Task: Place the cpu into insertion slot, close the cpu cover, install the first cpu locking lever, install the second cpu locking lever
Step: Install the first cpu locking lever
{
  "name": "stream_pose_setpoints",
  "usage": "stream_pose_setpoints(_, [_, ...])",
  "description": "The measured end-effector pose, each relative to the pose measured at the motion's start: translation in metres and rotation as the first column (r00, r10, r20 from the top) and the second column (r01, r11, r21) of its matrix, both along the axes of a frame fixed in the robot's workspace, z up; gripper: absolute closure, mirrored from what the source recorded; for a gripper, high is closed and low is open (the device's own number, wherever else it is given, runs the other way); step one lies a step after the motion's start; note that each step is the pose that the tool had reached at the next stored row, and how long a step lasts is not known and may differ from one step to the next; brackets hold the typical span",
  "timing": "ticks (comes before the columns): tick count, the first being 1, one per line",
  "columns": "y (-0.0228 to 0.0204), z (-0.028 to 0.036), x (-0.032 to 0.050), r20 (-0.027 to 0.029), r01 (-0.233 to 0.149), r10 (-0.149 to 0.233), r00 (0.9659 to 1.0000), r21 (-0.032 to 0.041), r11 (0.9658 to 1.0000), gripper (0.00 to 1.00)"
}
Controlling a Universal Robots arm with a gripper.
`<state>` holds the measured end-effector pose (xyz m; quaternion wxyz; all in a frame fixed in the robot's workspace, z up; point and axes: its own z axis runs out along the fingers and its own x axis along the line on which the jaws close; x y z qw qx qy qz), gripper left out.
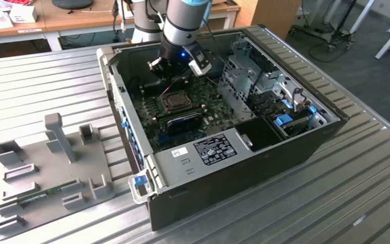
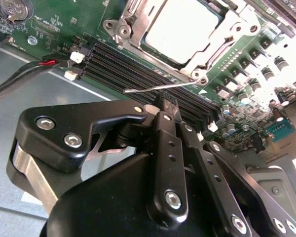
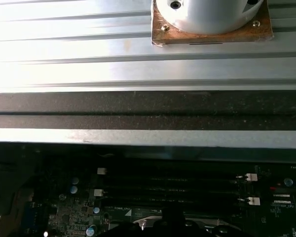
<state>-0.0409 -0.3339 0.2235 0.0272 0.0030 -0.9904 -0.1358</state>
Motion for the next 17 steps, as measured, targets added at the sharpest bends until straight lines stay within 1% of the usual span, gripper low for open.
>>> stream_pose_setpoints(4, [0.0, -0.0004, 0.0016, 0.0002, 0.0, 0.0, 1.0, 0.0014, 1.0, 0.89])
stream_pose_setpoints(9, [0.0, -0.0023, 0.0026, 0.0002, 0.0, 0.0, 1.0, 0.0112, 0.9999, 0.89])
stream_pose_setpoints(12, [0.0, -0.0027, 0.0039, -0.0001, 0.0, 0.0, 1.0, 0.0125, 0.9999, 0.89])
stream_pose_setpoints(17, [-0.0004, -0.003, 0.0047, 0.0001, 0.0, 0.0, 1.0, 0.0126, 0.9999, 0.89])
